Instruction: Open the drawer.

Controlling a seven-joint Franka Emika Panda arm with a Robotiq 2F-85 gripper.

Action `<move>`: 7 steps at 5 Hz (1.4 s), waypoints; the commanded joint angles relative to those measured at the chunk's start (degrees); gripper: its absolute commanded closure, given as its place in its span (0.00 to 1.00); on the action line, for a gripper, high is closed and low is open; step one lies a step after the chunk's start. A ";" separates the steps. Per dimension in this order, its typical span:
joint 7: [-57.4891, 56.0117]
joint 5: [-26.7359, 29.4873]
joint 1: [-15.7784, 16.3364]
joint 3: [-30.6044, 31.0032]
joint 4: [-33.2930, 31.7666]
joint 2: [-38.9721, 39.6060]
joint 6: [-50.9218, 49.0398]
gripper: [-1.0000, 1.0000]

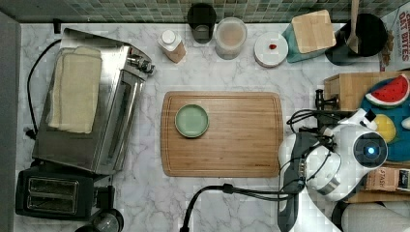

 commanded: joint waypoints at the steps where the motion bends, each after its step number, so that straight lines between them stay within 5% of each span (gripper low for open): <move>1: 3.02 -0.15 1.86 1.41 -2.03 2.13 8.37 0.00; 5: 1.62 -2.46 1.30 -0.19 -3.77 3.98 6.54 0.00; 7: 11.13 -3.77 7.55 -1.21 -10.88 -4.41 3.03 0.00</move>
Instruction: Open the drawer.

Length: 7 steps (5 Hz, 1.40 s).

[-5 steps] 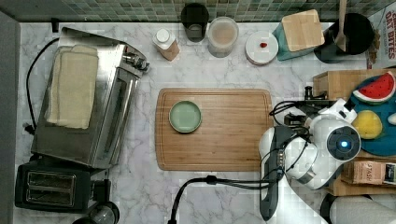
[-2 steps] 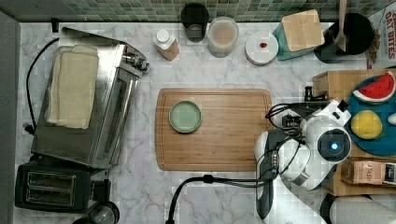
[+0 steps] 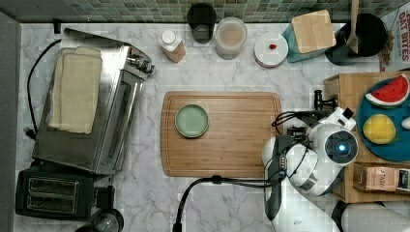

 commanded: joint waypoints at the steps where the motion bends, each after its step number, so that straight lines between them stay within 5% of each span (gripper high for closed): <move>1: 10.47 1.25 6.15 1.20 -11.02 -11.18 -5.64 0.00; 4: 25.08 4.24 15.12 7.10 -18.99 -12.07 3.62 0.00; 7: 34.61 6.26 22.06 14.19 -20.16 -16.85 -1.72 0.00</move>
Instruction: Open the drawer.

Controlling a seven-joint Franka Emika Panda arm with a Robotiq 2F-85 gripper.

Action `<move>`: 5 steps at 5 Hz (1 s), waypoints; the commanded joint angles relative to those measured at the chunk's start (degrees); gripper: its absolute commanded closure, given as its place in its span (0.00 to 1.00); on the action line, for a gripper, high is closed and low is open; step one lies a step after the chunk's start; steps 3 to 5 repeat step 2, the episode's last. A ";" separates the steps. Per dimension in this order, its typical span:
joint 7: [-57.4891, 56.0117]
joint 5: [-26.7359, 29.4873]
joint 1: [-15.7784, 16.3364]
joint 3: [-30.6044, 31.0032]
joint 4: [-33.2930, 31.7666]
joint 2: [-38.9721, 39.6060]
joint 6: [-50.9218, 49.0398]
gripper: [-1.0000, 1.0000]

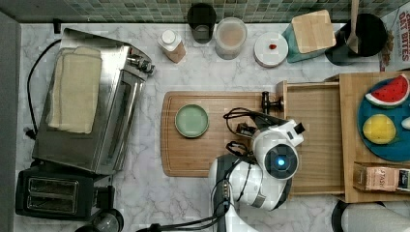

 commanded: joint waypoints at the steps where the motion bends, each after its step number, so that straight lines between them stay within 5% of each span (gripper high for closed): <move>1: 3.93 3.35 10.34 11.70 -5.32 -2.39 -3.59 0.00; 5: 4.98 5.59 10.13 13.76 -3.70 -2.70 -6.35 0.00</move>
